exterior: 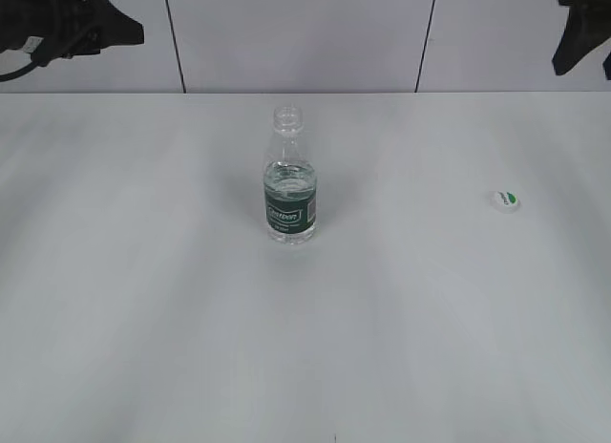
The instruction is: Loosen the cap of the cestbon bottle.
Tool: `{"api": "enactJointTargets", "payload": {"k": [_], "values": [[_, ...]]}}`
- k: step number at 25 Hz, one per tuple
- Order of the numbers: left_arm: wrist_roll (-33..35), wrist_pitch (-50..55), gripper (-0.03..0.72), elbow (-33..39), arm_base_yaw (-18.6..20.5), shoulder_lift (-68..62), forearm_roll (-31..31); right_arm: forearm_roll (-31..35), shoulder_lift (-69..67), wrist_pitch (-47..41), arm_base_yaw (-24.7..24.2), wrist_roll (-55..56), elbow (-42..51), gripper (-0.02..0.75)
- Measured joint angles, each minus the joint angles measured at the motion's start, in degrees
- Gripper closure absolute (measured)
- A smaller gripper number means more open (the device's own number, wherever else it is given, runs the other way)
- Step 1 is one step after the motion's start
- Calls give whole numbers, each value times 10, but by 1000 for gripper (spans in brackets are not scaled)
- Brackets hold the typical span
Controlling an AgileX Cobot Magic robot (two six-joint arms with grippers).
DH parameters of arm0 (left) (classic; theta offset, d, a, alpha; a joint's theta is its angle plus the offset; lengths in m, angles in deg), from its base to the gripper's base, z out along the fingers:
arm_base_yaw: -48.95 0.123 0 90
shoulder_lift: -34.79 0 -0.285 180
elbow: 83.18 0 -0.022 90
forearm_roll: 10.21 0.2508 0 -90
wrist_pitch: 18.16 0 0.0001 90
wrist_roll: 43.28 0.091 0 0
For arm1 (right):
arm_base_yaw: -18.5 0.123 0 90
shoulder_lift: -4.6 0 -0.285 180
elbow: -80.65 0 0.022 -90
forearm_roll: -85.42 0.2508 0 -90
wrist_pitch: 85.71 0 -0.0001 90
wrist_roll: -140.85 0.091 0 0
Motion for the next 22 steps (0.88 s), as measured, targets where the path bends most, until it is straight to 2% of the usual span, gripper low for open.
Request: {"api": "enactJointTargets", "payload": {"k": [5, 13, 22], "values": [[-1, -36, 169, 0, 17, 0, 1, 11, 94, 0, 1, 0, 52, 290], [-1, -52, 232, 0, 21, 1, 1, 43, 292, -2, 4, 0, 230, 290], [-1, -100, 243, 0, 21, 1, 1, -13, 512, -4, 6, 0, 367, 290]]}}
